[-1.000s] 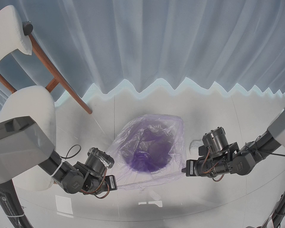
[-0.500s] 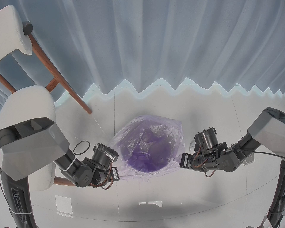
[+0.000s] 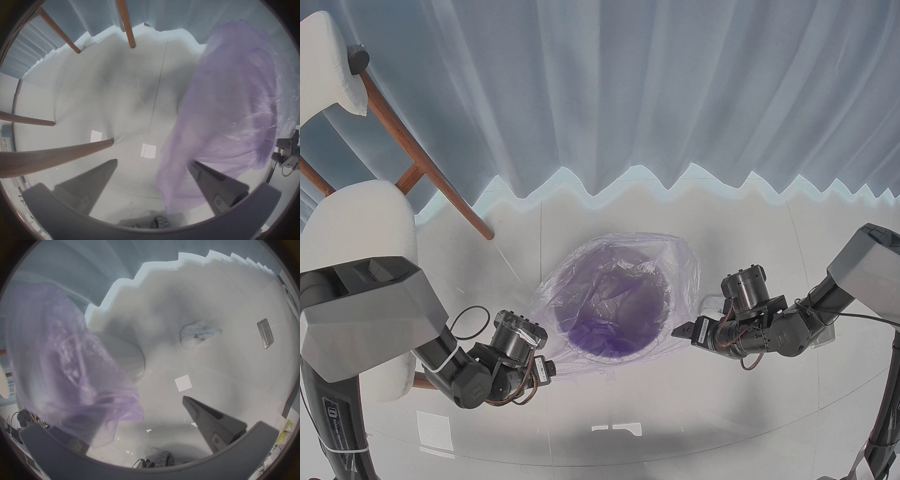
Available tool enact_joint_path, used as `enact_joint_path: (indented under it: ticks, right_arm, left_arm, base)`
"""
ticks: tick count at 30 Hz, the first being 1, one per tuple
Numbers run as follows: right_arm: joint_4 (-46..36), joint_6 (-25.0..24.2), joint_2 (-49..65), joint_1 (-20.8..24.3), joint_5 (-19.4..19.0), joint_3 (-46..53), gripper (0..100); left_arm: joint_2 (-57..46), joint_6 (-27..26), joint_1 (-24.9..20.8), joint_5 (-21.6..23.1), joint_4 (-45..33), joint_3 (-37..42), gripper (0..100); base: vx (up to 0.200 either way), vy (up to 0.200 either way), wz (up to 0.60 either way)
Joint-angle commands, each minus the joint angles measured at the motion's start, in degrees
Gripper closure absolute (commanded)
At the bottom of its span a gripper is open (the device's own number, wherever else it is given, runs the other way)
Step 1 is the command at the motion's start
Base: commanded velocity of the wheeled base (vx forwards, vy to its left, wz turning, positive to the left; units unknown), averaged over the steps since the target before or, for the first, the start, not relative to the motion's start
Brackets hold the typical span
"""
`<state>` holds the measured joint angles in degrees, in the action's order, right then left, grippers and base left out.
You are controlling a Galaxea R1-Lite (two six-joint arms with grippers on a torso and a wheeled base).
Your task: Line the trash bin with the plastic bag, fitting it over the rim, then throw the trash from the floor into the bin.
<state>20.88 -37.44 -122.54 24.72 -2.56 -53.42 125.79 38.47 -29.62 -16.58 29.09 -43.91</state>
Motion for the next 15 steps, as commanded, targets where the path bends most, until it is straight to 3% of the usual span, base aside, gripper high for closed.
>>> enact_joint_path:
  ticks: [1, 6, 9, 15]
  right_arm:
    - [0.12, -0.18, 6.70, 1.64, -2.01, 6.93, 0]
    - [0.21, -0.18, 12.15, 1.91, -3.33, 11.58, 0]
    - [0.21, 0.00, 17.69, 1.47, -6.49, 13.34, 0]
    - [0.21, 0.26, 22.26, 1.21, -8.51, 12.29, 0]
  left_arm:
    - [-6.79, -0.15, -1.14, -0.03, 3.78, 6.91, 0]
    - [-13.56, -0.33, -3.34, -0.03, 7.04, 12.53, 0]
    - [-21.12, -0.94, -4.92, 0.41, 10.38, 16.14, 0]
    - [-25.07, -1.03, -5.97, 2.43, 20.75, 18.95, 0]
  base:
    - [0.000, 0.000, 0.00]
    - [0.000, 0.000, 0.00]
    - [0.000, 0.000, 0.00]
    - [0.000, 0.000, 0.00]
